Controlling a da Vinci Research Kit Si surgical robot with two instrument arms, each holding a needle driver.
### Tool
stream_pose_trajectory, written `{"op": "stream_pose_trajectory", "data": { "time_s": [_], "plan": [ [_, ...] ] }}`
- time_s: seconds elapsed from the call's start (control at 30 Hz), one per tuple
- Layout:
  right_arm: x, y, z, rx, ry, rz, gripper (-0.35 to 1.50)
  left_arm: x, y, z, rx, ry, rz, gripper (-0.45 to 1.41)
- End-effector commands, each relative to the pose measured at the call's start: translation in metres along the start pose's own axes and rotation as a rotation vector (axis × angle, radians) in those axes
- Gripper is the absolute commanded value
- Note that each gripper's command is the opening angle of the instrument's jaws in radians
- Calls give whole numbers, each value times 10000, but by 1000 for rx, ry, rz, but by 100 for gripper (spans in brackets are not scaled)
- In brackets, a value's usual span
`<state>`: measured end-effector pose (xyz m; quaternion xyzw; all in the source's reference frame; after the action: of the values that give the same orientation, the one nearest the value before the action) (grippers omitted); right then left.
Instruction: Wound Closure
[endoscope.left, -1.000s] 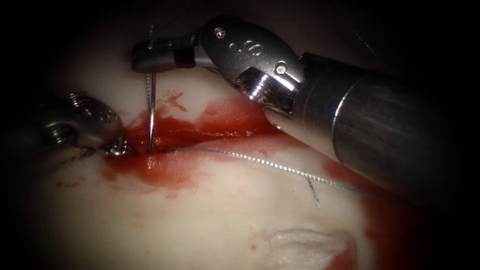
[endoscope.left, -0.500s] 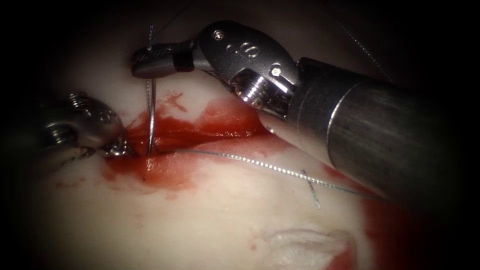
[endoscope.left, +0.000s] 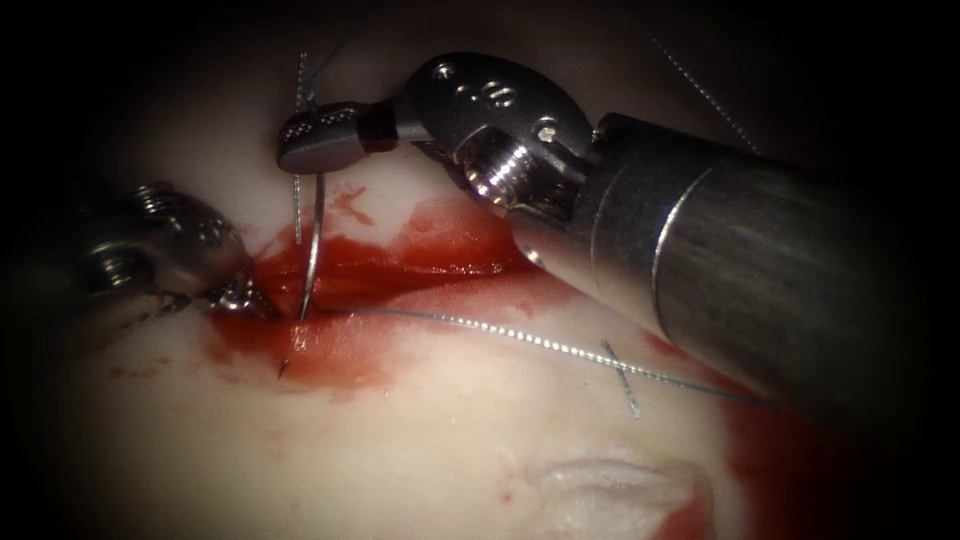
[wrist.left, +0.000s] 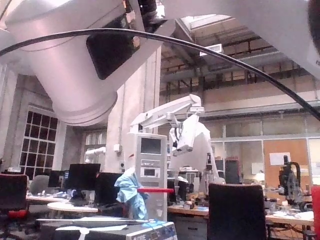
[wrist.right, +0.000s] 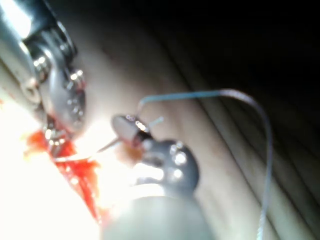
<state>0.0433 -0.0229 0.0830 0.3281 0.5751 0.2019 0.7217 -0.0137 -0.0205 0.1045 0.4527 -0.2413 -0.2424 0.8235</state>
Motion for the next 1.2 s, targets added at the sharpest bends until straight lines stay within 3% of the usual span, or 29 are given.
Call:
{"op": "stream_pose_trajectory", "data": {
  "time_s": [0.03,0.53,0.8,1.2],
  "plan": [
    [2,8,10,8,-5,16,-35,-12,2,-6,-3,-5,5,-45],
    [-41,6,26,76,3,307,-35,-12,2,-6,-2,-4,5,-45],
    [-45,4,28,111,42,464,-35,-12,2,-6,-2,-4,5,-45],
    [-52,-3,33,123,30,694,-35,-11,2,-8,0,-2,8,-45]
  ]
}}
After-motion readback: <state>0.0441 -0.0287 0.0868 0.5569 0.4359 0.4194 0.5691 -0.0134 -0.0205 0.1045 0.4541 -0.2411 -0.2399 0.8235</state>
